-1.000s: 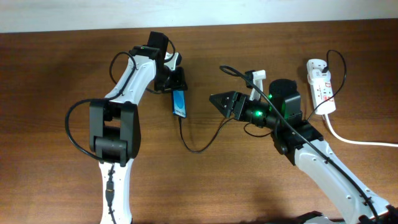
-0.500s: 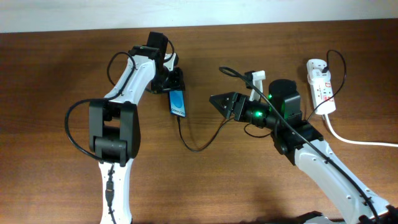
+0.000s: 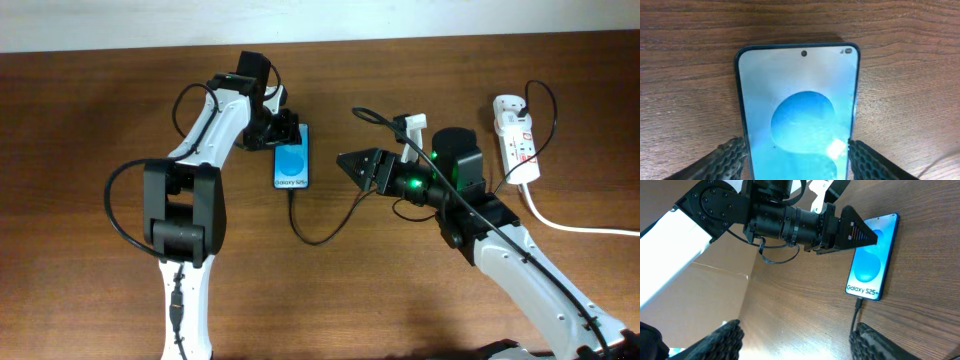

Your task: Plug charger to phone and switch on socket

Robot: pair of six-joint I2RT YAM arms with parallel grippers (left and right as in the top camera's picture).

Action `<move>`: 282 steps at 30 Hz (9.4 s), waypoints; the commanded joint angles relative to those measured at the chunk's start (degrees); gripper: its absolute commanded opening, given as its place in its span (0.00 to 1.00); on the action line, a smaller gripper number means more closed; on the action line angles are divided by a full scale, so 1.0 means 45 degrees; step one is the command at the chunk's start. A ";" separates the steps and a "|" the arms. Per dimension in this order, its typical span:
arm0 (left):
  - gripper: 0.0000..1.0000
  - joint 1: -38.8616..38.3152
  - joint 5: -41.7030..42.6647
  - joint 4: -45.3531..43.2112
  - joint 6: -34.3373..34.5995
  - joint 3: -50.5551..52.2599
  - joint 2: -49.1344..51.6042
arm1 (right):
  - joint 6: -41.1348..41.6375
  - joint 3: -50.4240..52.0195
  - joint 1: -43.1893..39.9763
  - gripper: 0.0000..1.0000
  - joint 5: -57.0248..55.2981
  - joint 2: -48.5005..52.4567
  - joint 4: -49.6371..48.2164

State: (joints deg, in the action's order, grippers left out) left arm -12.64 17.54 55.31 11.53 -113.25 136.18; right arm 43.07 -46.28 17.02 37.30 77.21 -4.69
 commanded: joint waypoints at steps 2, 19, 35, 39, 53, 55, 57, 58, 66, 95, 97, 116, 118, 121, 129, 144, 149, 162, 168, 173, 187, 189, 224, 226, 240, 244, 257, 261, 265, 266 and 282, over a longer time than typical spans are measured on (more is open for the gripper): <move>0.73 0.0097 -0.0015 0.0024 -0.0121 -0.0194 -0.0277 | -0.0199 -0.0121 -0.0073 0.76 0.0092 0.0010 0.0000; 0.79 0.1268 -0.0199 0.3487 -0.1919 -0.5610 -0.3604 | -0.3983 -0.3614 -0.0146 0.87 -0.2521 -0.0034 0.7033; 0.99 0.1933 -0.0194 0.4595 -0.1909 -0.5610 -0.5134 | -0.5809 -1.0899 -0.3502 0.99 -0.9432 -0.1161 1.6286; 0.99 0.1933 -0.0194 0.4600 -0.1909 -0.5610 -0.5134 | -0.5814 -1.0880 -0.6494 0.99 -0.9345 -0.1263 1.6927; 0.99 0.1928 -0.0194 0.4600 -0.1909 -0.5610 -0.5134 | -0.7261 -1.0860 -1.3954 0.99 -0.4886 0.0228 1.6849; 1.00 0.1928 -0.0194 0.4595 -0.1909 -0.5605 -0.5134 | -0.7524 -1.0860 -1.4683 0.98 -0.3983 0.0840 1.6796; 0.99 0.1933 -0.0194 0.4600 -0.1909 -0.5605 -0.5134 | -0.7529 -1.0860 -1.4911 0.98 -0.3905 0.1219 1.6742; 0.99 0.1933 -0.0194 0.4595 -0.1909 -0.5610 -0.5134 | -0.7524 -1.0860 -1.4955 0.98 -0.3905 0.1418 1.6650; 0.99 0.1933 -0.0194 0.4600 -0.1909 -0.5605 -0.5134 | -0.7616 -1.0860 -1.4965 0.98 -0.3750 0.2948 1.5057; 0.99 0.1933 -0.0194 0.4600 -0.1909 -0.5605 -0.5134 | -0.8038 -1.0836 -1.4285 0.98 -0.2433 0.7130 1.2682; 0.99 0.1933 -0.0194 0.4595 -0.1909 -0.5605 -0.5134 | -0.8038 -1.0836 -1.4285 0.98 -0.2433 0.7140 1.2687; 0.99 0.1928 -0.0194 0.4600 -0.1909 -0.5605 -0.5134 | -0.7543 -0.9510 -1.4110 0.99 -0.3274 0.7368 1.1497; 0.99 0.1933 -0.0194 0.4600 -0.1909 -0.5605 -0.5134 | -0.7509 -0.8986 -1.3843 0.98 -0.2754 0.7417 1.0569; 0.99 0.1933 -0.0194 0.4600 -0.1909 -0.5605 -0.5134 | -0.7509 -0.8548 -1.3017 0.98 -0.3113 0.7485 0.9306; 0.99 0.1928 -0.0189 0.4600 -0.1909 -0.5610 -0.5134 | -0.7456 -0.8548 -1.1244 0.98 -0.4702 0.8752 0.7805; 0.99 0.1928 -0.0194 0.4595 -0.1909 -0.5610 -0.5134 | -0.7373 -0.8548 -1.0676 0.98 -0.4828 1.0355 0.7247; 0.99 0.1928 -0.0194 0.4600 -0.1909 -0.5605 -0.5134 | -0.7368 -0.8548 -1.0676 0.98 -0.4828 1.0380 0.6921; 0.99 0.1933 -0.0194 0.4595 -0.1909 -0.5605 -0.5134 | -0.8043 -0.8544 -1.0166 0.99 -0.5076 1.0433 0.6849; 0.99 0.1928 -0.0194 0.4600 -0.1909 -0.5610 -0.5134 | -0.8043 -0.8544 -1.0030 0.98 -0.5115 1.0433 0.7213; 0.99 0.1928 -0.0194 0.4600 -0.1909 -0.5605 -0.5134 | -0.8038 -0.8544 -1.0020 0.98 -0.5110 1.0433 0.7718; 0.99 0.1933 -0.0194 0.4595 -0.1909 -0.5605 -0.5134 | -0.6790 -0.8548 -1.0044 0.99 -0.6781 1.0433 0.6795; 0.99 0.1933 -0.0194 0.4600 -0.1909 -0.5605 -0.5134 | -0.6790 -0.8548 -1.0035 0.99 -0.6776 1.0433 0.6795; 0.99 0.1933 -0.0194 0.4600 -0.1909 -0.5610 -0.5134 | -0.7441 -0.9894 -1.0622 0.98 -0.5629 1.0331 0.8262; 0.99 0.1933 -0.0194 0.4595 -0.1909 -0.5605 -0.5134 | -0.7762 -0.9884 -1.0350 0.99 -0.5761 1.0433 0.8170; 0.99 0.1933 -0.0194 0.4600 -0.1909 -0.5605 -0.5134 | -0.7504 -0.9345 -1.0010 0.99 -0.6635 1.0452 0.7752; 0.99 0.1928 -0.0194 0.4595 -0.1909 -0.5610 -0.5134 | -0.7456 -0.9039 -1.0010 0.99 -0.6635 1.0452 0.7708; 0.99 0.1928 -0.0194 0.4600 -0.1909 -0.5605 -0.5134 | -0.7116 -0.8616 -1.0006 0.99 -0.5411 1.0452 0.7786; 0.99 0.1928 -0.0194 0.4595 -0.1909 -0.5605 -0.5134 | -0.7116 -0.8616 -1.0010 0.99 -0.5425 1.0452 0.8082; 0.99 0.1928 -0.0194 0.4595 -0.1909 -0.5605 -0.5134 | -0.7072 -0.8616 -1.0010 0.99 -0.5425 1.0452 0.8165; 0.99 0.1928 -0.0194 0.4595 -0.1909 -0.5605 -0.5134 | -0.7072 -0.8616 -1.0010 0.99 -0.5425 1.0452 0.8160; 0.99 0.1928 -0.0194 0.4595 -0.1909 -0.5610 -0.5134 | -0.7524 -1.2012 -1.2585 0.99 -0.5513 0.6917 1.1006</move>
State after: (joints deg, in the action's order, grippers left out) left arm -4.05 16.88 76.07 3.64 -137.60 114.41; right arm 10.20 -97.93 -40.34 11.66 114.10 43.55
